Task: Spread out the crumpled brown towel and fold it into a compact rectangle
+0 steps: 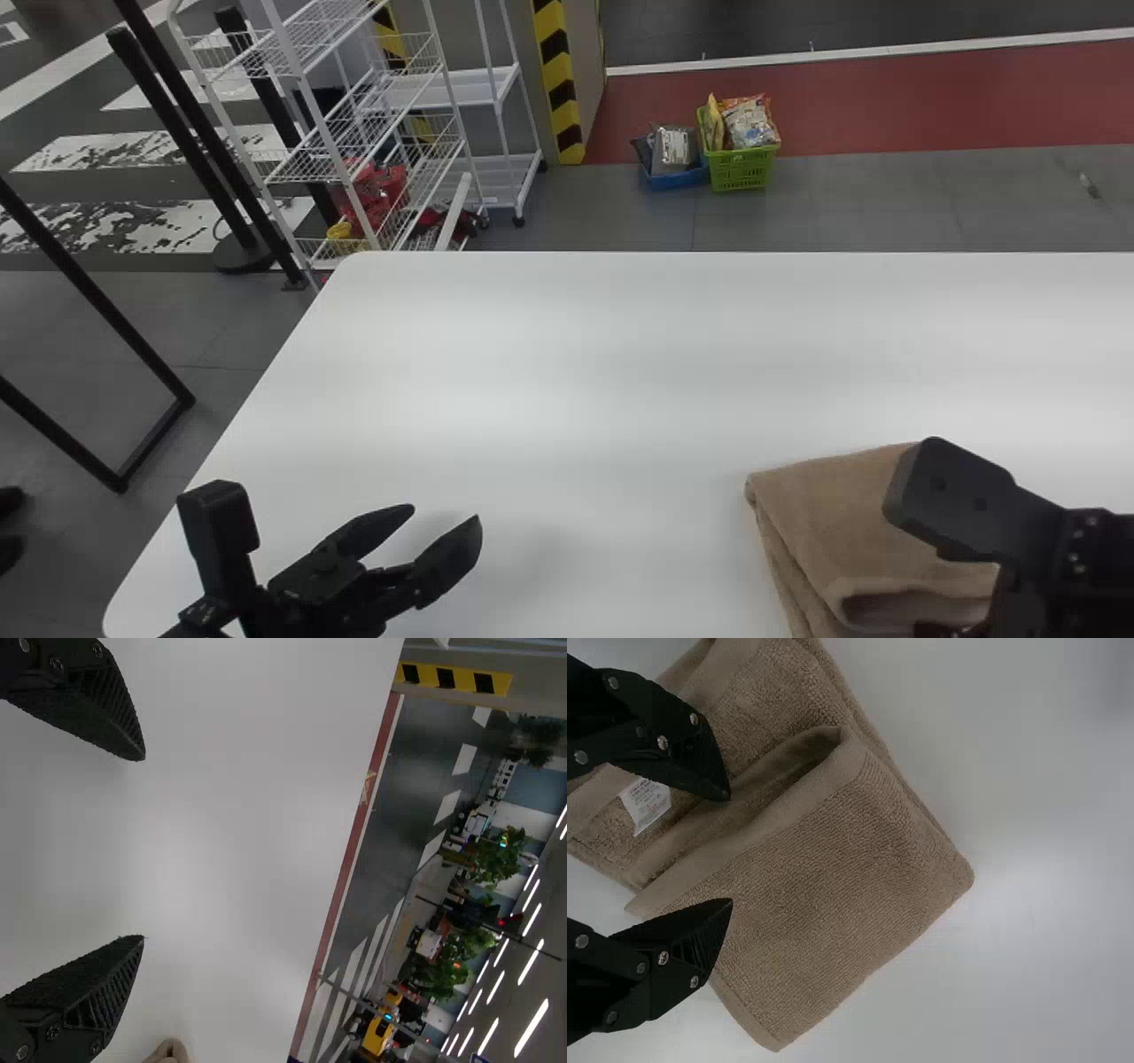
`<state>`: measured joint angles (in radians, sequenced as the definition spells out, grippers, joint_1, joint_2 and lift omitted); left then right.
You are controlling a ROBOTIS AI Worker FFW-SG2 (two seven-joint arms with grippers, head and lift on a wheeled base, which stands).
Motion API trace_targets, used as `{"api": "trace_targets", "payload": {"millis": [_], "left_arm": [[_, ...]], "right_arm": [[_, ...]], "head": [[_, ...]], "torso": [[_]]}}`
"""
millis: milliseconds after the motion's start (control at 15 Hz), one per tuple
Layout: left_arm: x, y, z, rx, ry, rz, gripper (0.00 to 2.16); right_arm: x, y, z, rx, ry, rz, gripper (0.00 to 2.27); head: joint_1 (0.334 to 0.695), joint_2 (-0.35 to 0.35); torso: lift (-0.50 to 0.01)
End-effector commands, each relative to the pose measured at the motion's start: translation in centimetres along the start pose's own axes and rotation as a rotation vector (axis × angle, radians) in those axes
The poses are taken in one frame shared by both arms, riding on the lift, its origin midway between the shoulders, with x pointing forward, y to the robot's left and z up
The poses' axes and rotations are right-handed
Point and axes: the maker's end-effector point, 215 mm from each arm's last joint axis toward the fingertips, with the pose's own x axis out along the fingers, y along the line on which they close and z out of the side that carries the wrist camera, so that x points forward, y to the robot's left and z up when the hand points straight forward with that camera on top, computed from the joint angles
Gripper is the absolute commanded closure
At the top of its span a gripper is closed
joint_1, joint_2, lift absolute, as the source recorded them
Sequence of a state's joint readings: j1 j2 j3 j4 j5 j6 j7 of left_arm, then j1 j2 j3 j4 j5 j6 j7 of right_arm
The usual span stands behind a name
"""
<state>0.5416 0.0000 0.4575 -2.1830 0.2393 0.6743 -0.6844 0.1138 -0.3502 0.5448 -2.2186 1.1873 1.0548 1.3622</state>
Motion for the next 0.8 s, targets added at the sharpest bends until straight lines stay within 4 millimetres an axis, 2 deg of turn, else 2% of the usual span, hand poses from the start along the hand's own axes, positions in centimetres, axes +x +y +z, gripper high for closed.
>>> {"api": "trace_targets", "payload": {"millis": [0,133,333,667,733], "left_arm": [[-0.1,0.1,0.0,-0.003,-0.002,0.0,0.08],[-0.2,0.2,0.0,-0.003,-0.002,0.002,0.08],[-0.1,0.1,0.0,-0.005,-0.004,-0.001,0.08],[-0.2,0.2,-0.2,-0.008,-0.001,0.001,0.08],[-0.2,0.3,-0.2,-0.007,-0.003,0.003,0.08]], "right_arm": [[0.0,0.2,0.2,0.001,-0.004,0.006,0.51],[-0.4,0.7,0.2,0.011,-0.014,0.01,0.51],[0.3,1.1,0.4,-0.01,-0.002,0.022,0.51],[1.1,-0.1,0.7,0.002,0.005,0.019,0.59],[1.1,-0.1,1.0,0.009,-0.005,0.027,0.82]], "head": [[0.695,0.249],[0.695,0.251],[0.695,0.262],[0.695,0.266],[0.695,0.264]], "torso": [[-0.127],[-0.127],[-0.127],[-0.127],[-0.127]]}}
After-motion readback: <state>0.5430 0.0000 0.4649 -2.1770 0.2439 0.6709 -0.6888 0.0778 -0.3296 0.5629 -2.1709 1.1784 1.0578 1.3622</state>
